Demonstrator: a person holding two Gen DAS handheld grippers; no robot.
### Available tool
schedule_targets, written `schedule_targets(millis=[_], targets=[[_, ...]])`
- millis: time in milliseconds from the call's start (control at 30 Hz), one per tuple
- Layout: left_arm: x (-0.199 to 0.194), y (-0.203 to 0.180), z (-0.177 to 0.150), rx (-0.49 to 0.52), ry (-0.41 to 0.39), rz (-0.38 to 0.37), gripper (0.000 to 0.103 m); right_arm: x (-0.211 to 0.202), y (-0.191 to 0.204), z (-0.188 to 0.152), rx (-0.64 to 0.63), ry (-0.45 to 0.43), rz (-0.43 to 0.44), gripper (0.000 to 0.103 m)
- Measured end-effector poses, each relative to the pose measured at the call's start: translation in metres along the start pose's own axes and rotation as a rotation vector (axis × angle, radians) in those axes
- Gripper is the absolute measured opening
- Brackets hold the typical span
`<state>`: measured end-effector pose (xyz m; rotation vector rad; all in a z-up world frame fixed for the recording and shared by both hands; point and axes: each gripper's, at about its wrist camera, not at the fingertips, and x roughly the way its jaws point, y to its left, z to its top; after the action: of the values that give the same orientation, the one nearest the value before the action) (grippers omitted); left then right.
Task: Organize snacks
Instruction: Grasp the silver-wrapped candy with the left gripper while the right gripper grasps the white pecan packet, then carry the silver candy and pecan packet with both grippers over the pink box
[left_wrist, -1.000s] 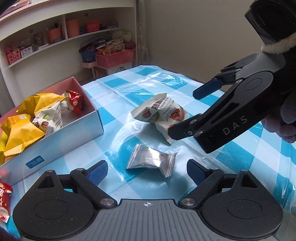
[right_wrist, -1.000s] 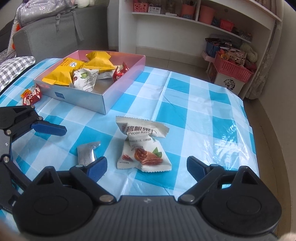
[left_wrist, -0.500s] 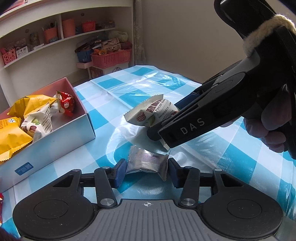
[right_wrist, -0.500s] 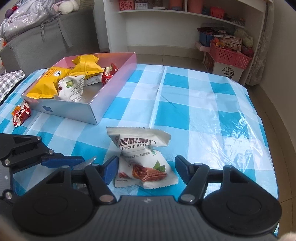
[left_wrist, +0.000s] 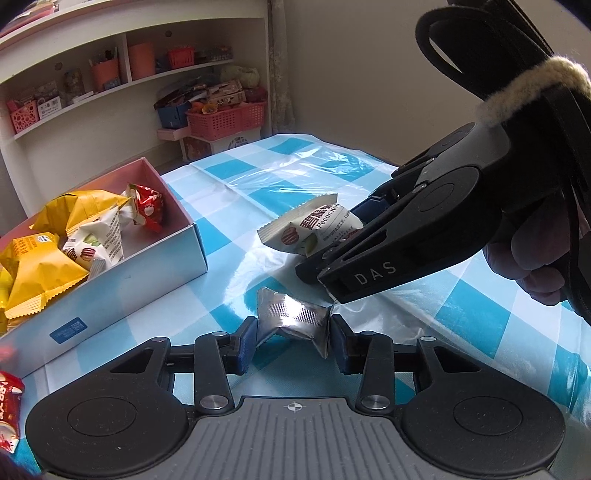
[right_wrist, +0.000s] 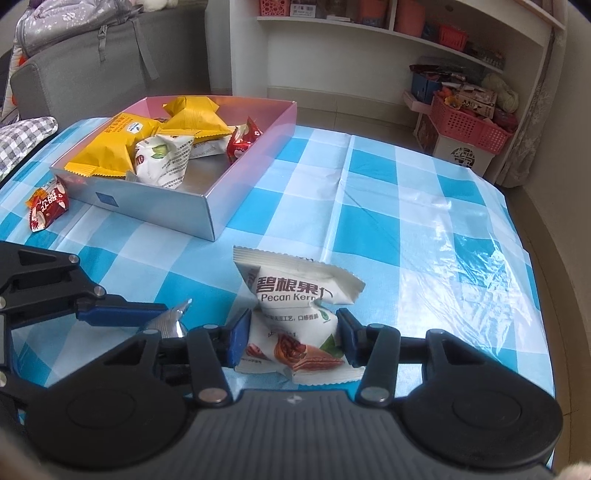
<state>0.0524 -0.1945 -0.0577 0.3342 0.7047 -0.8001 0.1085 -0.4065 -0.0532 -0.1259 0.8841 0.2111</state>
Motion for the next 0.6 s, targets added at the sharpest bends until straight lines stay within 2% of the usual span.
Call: schedule_targets(millis=[600], targets=[[-0.034, 0.031, -0.018, -0.045, -0.014, 0.047, 0.039, -0.015, 0.011, 0.008, -0.003, -0.016, -0.013, 0.045]])
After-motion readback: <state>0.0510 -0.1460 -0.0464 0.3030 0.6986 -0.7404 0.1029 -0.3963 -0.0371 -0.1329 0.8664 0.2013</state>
